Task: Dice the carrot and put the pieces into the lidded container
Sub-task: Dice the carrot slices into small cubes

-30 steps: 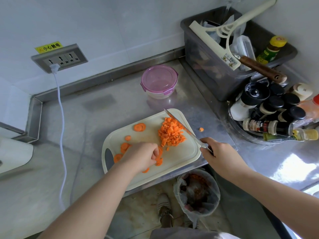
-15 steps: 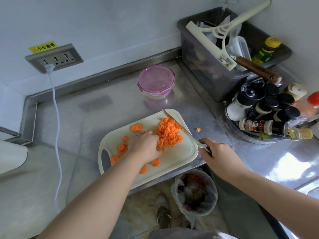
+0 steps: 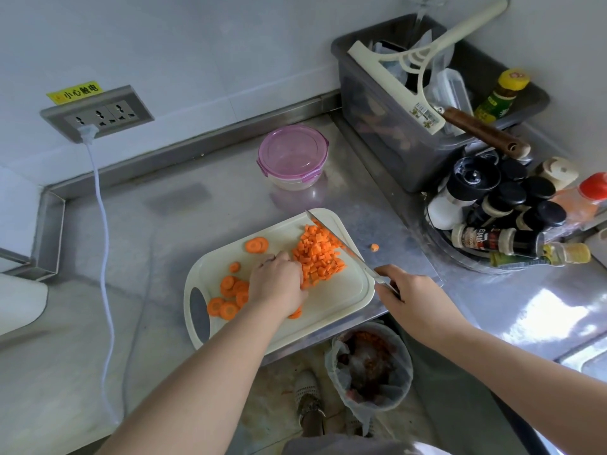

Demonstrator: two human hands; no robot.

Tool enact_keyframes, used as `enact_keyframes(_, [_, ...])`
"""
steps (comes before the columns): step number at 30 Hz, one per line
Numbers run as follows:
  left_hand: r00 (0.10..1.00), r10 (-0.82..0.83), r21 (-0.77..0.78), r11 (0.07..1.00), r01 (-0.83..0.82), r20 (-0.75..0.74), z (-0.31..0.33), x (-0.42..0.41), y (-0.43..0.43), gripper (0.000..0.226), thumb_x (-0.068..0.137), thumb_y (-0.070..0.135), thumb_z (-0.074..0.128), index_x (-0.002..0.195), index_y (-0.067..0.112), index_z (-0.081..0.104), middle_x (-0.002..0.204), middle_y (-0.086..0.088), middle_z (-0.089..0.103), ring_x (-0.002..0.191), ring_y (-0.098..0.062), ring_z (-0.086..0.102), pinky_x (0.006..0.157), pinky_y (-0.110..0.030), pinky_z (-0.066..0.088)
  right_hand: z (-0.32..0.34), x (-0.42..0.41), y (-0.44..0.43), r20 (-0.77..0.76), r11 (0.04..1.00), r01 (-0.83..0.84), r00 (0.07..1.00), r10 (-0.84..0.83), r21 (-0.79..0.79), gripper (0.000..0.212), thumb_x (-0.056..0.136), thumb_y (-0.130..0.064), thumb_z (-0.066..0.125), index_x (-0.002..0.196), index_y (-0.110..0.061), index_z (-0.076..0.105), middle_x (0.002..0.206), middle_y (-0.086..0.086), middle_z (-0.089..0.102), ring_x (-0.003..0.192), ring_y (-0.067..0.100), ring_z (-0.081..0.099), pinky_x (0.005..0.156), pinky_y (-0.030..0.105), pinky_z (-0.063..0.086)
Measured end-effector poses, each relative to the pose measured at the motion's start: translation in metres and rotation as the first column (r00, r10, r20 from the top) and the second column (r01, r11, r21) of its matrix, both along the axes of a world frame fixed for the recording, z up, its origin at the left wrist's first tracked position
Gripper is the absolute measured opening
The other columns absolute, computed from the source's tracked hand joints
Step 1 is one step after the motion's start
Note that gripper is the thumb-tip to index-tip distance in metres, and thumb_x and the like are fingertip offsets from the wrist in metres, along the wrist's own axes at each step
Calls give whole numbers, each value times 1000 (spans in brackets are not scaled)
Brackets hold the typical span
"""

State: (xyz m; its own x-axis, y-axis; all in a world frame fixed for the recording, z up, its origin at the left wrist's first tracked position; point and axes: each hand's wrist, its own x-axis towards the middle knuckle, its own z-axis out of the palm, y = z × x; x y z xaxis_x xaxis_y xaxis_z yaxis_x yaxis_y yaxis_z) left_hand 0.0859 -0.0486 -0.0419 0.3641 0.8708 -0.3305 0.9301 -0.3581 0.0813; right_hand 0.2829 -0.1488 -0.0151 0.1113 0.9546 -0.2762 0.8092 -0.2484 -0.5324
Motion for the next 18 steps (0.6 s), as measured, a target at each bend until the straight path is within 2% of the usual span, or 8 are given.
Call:
enact_keyframes(4, [982, 100, -78, 993, -89, 160, 14, -11, 8, 7, 79, 28, 67, 85, 28, 63, 106, 4, 56, 100, -19, 57, 82, -29, 43, 2, -1, 1, -7, 1000, -2, 1000, 2, -20, 32, 99, -28, 43, 129, -22, 52, 68, 0, 62, 59, 18, 59, 54, 30, 46])
enact_keyframes(8, [977, 161, -170, 976, -136, 142, 23, -31, 7, 14, 78, 26, 67, 70, 32, 56, 85, 11, 61, 88, -16, 62, 74, -30, 50, 2, -5, 2, -29, 1000, -2, 1000, 1, -14, 32, 99, -29, 44, 129, -21, 52, 64, -8, 56, 58, 14, 58, 50, 24, 41])
enact_keyframes(11, [981, 160, -185, 973, -138, 111, 18, -38, -7, 8, 81, 26, 64, 76, 30, 60, 90, 9, 66, 85, -15, 63, 75, -31, 52, 1, -8, 2, -25, 1000, -16, 1000, 16, -13, 32, 99, -29, 44, 129, -22, 52, 60, -8, 51, 52, 9, 51, 45, 19, 30])
enact_keyframes(13, [982, 162, -188, 972, -141, 102, 13, -39, -15, 4, 85, 26, 62, 82, 28, 63, 93, 6, 67, 85, -16, 64, 75, -32, 53, 1, -11, 1, -37, 1000, -27, 999, 26, -13, 32, 99, -29, 44, 129, -22, 52, 60, -7, 52, 51, 9, 50, 44, 19, 29])
enact_keyframes(18, [979, 163, -200, 970, -137, 120, 4, -41, -27, 12, 91, 23, 55, 94, 24, 65, 100, 4, 68, 90, -19, 63, 77, -34, 52, 2, -12, -1, -45, 999, -34, 998, 33, -20, 32, 99, -29, 44, 130, -23, 51, 62, -8, 53, 51, 8, 50, 45, 18, 29])
